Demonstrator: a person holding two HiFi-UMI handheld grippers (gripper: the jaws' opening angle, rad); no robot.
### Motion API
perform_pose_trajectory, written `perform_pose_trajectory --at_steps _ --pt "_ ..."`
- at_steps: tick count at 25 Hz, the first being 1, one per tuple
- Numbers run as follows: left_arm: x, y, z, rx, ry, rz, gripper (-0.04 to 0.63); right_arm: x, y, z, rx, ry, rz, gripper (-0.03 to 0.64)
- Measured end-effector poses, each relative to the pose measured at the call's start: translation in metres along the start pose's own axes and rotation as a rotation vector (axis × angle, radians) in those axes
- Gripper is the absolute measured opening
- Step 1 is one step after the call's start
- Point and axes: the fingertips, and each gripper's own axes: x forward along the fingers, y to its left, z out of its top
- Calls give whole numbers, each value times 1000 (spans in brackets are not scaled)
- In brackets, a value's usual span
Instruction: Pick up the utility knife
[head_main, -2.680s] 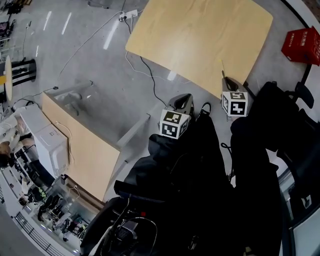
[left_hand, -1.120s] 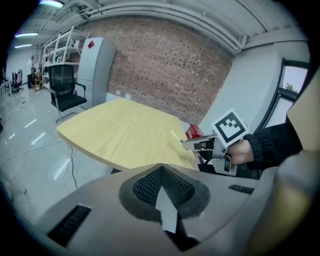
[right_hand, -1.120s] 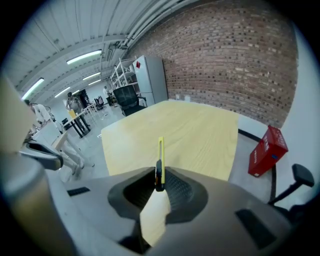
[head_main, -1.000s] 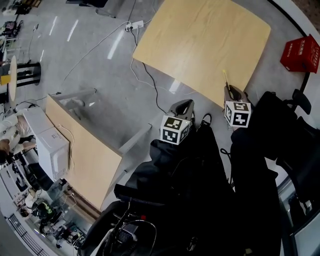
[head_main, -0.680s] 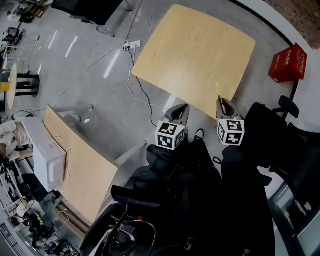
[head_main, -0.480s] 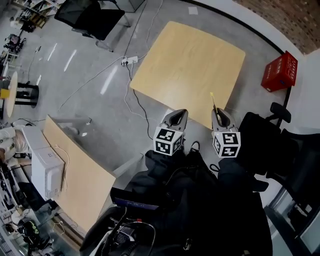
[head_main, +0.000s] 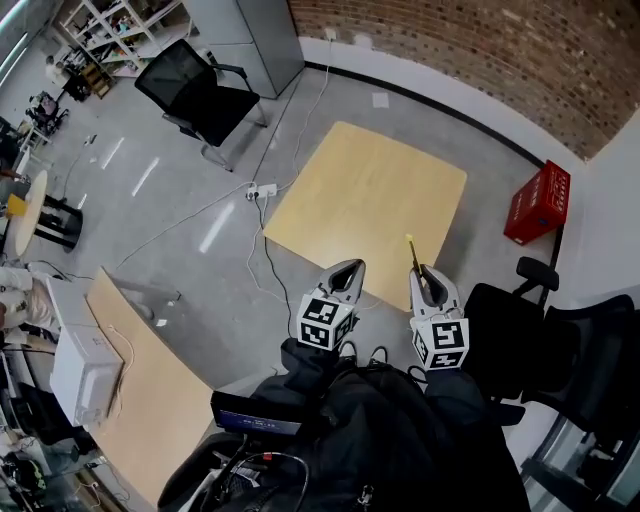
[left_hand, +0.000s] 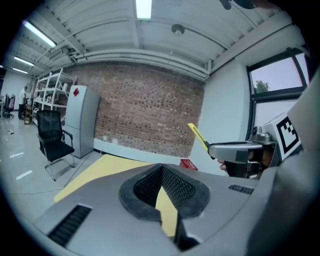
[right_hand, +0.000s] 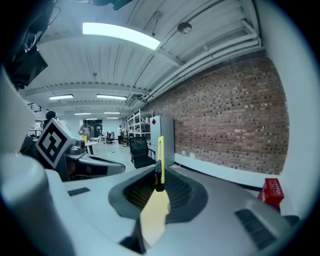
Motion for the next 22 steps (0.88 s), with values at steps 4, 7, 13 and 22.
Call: perform_pose_trajectory --at_steps 4,7,13,22 --pt "-10 -4 19 18 -32 1 0 -12 6 21 -7 -58 -6 60" --pt "-12 -7 29 39 -66 -3 0 -19 7 35 -16 -95 -7 60" --pt "-12 -13 55 74 -132 -11 0 -27 5 60 -39 -156 -15 60" --pt "-16 -18 84 120 -192 -20 0 -37 -1 90 -50 -235 -50 60"
